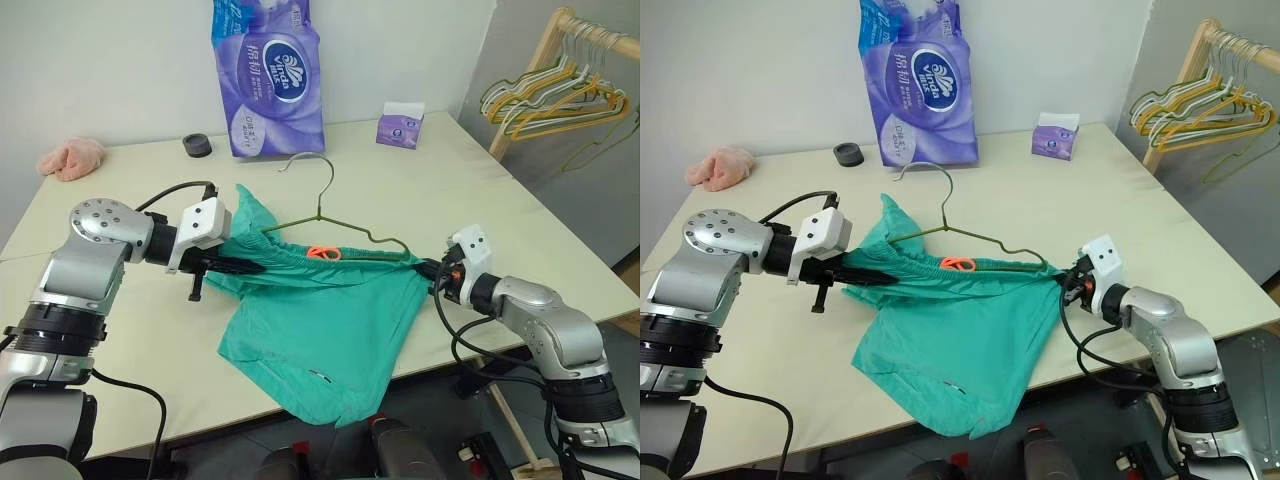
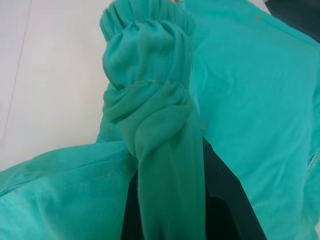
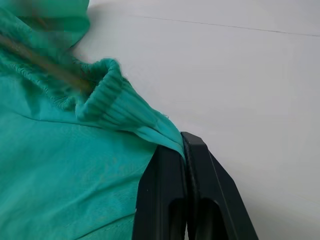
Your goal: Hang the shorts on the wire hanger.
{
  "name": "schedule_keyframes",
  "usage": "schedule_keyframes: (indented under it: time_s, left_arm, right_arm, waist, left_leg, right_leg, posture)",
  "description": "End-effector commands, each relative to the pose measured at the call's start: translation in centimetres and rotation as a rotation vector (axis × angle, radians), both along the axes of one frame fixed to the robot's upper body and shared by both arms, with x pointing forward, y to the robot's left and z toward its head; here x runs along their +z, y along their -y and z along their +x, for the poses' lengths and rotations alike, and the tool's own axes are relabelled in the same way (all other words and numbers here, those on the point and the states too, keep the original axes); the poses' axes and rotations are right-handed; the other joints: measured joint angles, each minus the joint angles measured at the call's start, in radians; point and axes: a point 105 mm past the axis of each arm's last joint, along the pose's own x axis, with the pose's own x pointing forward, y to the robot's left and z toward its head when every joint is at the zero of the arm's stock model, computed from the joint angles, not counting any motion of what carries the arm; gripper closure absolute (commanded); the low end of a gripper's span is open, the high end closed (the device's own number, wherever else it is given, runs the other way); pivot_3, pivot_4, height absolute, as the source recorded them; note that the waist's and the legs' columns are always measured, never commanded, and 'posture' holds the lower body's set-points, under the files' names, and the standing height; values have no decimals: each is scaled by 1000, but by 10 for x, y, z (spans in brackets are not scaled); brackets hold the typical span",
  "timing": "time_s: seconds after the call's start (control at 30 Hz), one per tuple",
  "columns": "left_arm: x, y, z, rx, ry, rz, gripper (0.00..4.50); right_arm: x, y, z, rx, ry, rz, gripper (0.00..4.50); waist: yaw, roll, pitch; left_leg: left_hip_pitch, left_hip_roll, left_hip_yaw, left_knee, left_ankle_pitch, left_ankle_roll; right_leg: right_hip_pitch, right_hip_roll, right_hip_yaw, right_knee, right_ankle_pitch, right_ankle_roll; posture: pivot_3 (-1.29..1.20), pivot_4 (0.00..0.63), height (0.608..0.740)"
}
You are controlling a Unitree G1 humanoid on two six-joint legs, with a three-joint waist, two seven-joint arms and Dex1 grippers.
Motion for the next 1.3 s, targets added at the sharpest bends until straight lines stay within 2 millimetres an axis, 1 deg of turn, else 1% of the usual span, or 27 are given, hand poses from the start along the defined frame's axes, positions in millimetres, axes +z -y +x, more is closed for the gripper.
schedule_keyframes:
  time_s: [0.03,0.2,0.33,0.43,0.57,0.63,0.7,0.77,0.83,0.93,1.03,1.13,1.17,1.23,1.27,1.3]
  left_arm:
    - [8,-20,2,59,34,60,4492]
    - [3,-27,4,77,38,93,4494]
    - [-7,-30,0,56,24,153,4498]
    - [-11,-30,4,61,49,170,4498]
    - [-12,-19,13,61,94,143,4498]
    - [-14,-3,16,42,109,101,4498]
    - [-17,7,15,19,112,80,4498]
    - [-21,14,13,2,103,68,4498]
    - [-25,18,11,-7,96,58,4499]
    - [-28,23,8,-16,89,43,4500]
    - [-31,29,4,-30,79,25,4500]
    - [-33,31,2,-40,72,20,4500]
    - [-34,32,1,-42,69,17,4500]
    - [-34,34,0,-52,65,13,4500]
    - [-34,35,-1,-58,63,10,4500]
    - [-34,36,-1,-63,62,7,4500]
  right_arm:
    - [6,32,4,-112,20,-44,4500]
    - [11,31,1,-90,35,-52,4500]
    - [26,19,-2,-39,78,-49,4500]
    - [43,9,-5,19,117,-57,4500]
    - [59,-12,-10,109,152,-75,4500]
    - [69,-29,-7,156,193,-101,4500]
    - [76,-43,-8,205,206,-102,4500]
    - [77,-53,-14,280,199,-118,4500]
    - [76,-55,-18,310,210,-154,4500]
    - [73,-54,-22,345,246,-236,3817]
    - [70,-53,-38,434,269,-310,2792]
    - [67,-45,-46,467,251,-372,1684]
    - [66,-42,-45,459,247,-386,1348]
    - [64,-31,-38,404,233,-417,612]
    - [62,-25,-35,381,216,-430,314]
    - [60,-21,-32,363,204,-438,314]
  waist:
    - [0,0,0]
    - [0,0,0]
    - [-2,0,0]
    - [-1,0,0]
    - [-2,0,0]
    - [-1,0,0]
    - [-2,0,0]
    - [-3,0,0]
    - [-3,0,0]
    - [-3,0,0]
    - [-1,0,0]
    - [-2,0,0]
    - [-3,0,0]
    - [-3,0,0]
    - [-3,0,0]
    - [-3,0,0]
  left_leg:
    - [0,0,0,0,0,0]
    - [0,0,0,0,0,0]
    - [0,0,0,0,0,0]
    - [0,0,0,0,0,0]
    - [0,0,0,0,0,0]
    - [0,0,0,0,0,0]
    - [0,0,0,0,0,0]
    - [-1,0,0,0,0,0]
    - [-1,0,-1,0,0,0]
    - [-1,0,0,0,0,0]
    - [-1,0,0,0,0,0]
    - [-1,0,0,0,0,0]
    - [-1,0,0,0,0,0]
    - [-1,0,0,0,0,0]
    - [-1,0,0,0,0,0]
    - [-1,0,0,0,0,0]
  right_leg:
    - [0,0,0,0,0,0]
    - [0,0,0,0,0,0]
    - [0,0,0,0,0,0]
    - [0,0,0,0,0,0]
    - [0,0,0,0,0,0]
    - [0,0,0,0,0,0]
    - [0,0,0,0,0,0]
    - [0,0,0,0,0,0]
    - [0,0,-1,-1,0,0]
    - [0,-1,0,-1,0,0]
    - [0,-1,-1,-1,0,0]
    - [0,-1,-1,-1,0,0]
    - [0,-1,-1,-1,0,0]
    - [0,-1,-1,-1,0,0]
    - [0,-1,-1,-1,0,0]
    - [0,-1,-1,-1,0,0]
  posture:
    - [-214,59,740]
    - [-216,60,740]
    - [-221,62,740]
    - [-226,67,740]
    - [-236,67,740]
    - [-236,67,740]
    - [-240,66,740]
    - [-240,66,740]
    - [-239,67,740]
    - [-239,70,740]
    - [-242,72,740]
    - [-247,75,740]
    - [-252,76,740]
    - [-254,77,740]
    - [-256,77,740]
    - [-257,77,740]
